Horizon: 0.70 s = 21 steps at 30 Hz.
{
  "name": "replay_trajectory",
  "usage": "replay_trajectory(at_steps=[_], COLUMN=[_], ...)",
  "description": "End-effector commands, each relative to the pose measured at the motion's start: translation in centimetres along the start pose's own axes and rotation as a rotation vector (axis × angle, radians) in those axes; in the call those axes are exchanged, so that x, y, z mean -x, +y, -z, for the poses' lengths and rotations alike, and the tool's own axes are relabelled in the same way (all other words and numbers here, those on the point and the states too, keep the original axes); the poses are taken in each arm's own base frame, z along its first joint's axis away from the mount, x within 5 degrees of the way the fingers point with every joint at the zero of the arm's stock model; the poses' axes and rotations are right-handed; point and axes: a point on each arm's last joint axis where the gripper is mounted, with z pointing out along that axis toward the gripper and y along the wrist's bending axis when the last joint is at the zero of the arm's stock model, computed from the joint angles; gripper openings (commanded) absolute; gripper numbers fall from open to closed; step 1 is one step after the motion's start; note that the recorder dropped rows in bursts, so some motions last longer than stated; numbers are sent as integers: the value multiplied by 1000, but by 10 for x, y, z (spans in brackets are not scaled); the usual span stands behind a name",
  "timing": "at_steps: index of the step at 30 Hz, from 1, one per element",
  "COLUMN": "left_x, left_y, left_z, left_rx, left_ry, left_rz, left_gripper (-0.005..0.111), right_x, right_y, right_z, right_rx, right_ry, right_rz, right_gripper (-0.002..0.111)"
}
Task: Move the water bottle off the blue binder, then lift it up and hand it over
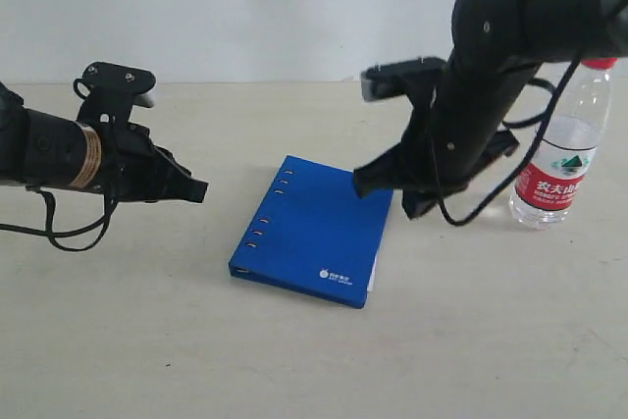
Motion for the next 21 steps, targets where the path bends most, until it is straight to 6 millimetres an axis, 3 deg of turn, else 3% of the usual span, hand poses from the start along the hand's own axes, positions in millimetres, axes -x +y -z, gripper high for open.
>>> replay_trajectory(at_steps=[1, 4, 6, 7, 11, 16, 21], left_x=[-5, -2, -4, -5, -11, -16, -16], left_y=[-19, -19, -10, -5, -6, -7, -7], left_z=[3, 3, -1, -7, -25, -39, -40], left_rx=[-213, -216, -125, -80, -124, -156, -164], left_ry=[70, 66, 68, 76, 118, 146, 146], left_rz=[-12, 31, 33, 47, 57, 58, 35], left_gripper=[4, 4, 4, 5, 13, 16, 16], right_x=[-10, -5, -3, -3, -1, 5, 7], right_y=[-3, -2, 0, 0, -1, 0, 3], right_z=[-18, -21, -31, -40, -55, -56, -55], right_rx=[-4, 6, 38, 45, 40, 59, 91], right_ry=[2, -64, -76, -71, -93, -147, -161], right_rz=[-42, -72, -103, -116, -125, -161, -176], right_gripper=[0, 1, 14, 30, 55, 50, 48])
